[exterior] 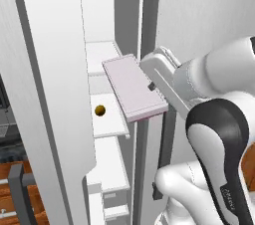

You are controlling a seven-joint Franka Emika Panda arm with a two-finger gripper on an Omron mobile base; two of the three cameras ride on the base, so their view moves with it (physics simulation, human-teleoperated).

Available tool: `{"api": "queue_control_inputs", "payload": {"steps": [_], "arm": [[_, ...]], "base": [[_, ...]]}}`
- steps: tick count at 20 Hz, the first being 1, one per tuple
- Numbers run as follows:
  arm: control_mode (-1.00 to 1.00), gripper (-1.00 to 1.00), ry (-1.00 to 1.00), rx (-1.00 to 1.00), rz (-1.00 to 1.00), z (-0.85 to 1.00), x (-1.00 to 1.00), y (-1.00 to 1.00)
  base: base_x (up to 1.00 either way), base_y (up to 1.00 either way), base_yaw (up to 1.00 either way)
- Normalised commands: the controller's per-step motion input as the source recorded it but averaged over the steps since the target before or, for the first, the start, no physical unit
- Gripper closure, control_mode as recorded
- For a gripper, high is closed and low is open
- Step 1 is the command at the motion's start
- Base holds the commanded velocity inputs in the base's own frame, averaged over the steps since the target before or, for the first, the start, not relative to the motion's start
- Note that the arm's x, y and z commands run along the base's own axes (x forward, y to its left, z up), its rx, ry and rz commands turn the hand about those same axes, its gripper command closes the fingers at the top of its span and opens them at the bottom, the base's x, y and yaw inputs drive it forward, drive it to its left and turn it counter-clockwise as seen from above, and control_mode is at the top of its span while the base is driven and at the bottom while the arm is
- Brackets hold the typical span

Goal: Open the freezer door, pick up the ice cube tray from the freezer, and place it on the dining counter.

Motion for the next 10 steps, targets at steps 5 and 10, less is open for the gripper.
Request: {"api": "queue_control_inputs", "payload": {"steps": [5,10], "arm": [[-1.00,1.00,0.01,0.01,0.00,0.00,-0.59,-0.10],[-1.00,1.00,0.02,0.02,0.00,0.00,-0.27,-0.12]], "base": [[0.00,0.00,0.00],[0.00,0.00,0.00]]}}
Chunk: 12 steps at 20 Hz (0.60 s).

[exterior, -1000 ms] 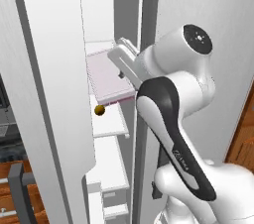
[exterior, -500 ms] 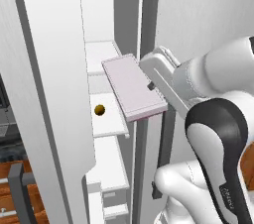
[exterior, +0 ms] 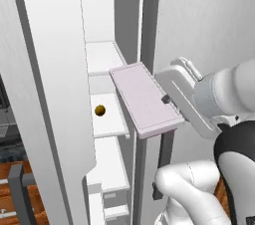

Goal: Open the freezer door, pick up the ice cube tray from the freezer, and place it on the dining counter.

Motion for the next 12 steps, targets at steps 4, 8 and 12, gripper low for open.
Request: {"api": "queue_control_inputs", "payload": {"steps": [4,8,12], "arm": [[-1.00,1.00,0.00,0.02,0.00,0.00,-0.27,-0.18],[1.00,1.00,0.00,0.01,0.00,0.00,-0.10,-0.07],[1.00,1.00,0.00,0.00,0.00,0.00,0.00,0.00]], "base": [[0.00,0.00,0.00],[-0.55,-0.26,0.00],[-0.96,-0.33,0.00]]}}
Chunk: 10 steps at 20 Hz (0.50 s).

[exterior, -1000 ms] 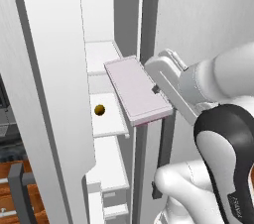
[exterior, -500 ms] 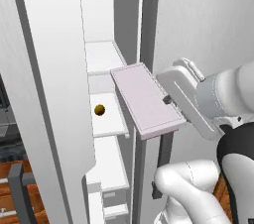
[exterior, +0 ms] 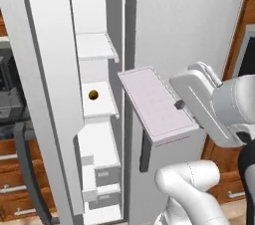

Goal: Open the freezer door, pick up the ice cube tray from the freezer, and place it on the dining counter.

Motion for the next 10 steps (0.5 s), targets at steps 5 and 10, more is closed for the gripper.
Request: {"api": "queue_control_inputs", "payload": {"steps": [5,10], "arm": [[1.00,1.00,0.00,0.00,0.00,0.00,0.00,0.00],[1.00,1.00,0.00,0.00,0.00,0.00,0.00,0.00]], "base": [[-0.97,-0.24,0.00],[-0.82,-0.21,0.05]]}}
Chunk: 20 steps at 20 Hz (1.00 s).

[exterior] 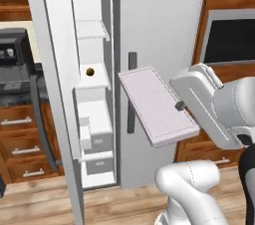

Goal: Open the freezer door, pick up the ice cube tray from the freezer, and place it on the dining counter.

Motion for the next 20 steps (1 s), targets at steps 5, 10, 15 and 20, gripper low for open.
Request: {"api": "queue_control_inputs", "payload": {"steps": [5,10,15,20], "arm": [[1.00,1.00,0.00,0.00,0.00,0.00,0.00,0.00],[1.00,1.00,0.00,0.00,0.00,0.00,0.00,0.00],[1.00,1.00,0.00,0.00,0.00,0.00,0.00,0.00],[1.00,1.00,0.00,0.00,0.00,0.00,0.00,0.00]], "base": [[-0.76,-0.13,0.29],[-0.69,-0.13,0.33],[-0.81,-0.10,0.33],[-1.00,-0.22,0.35]]}}
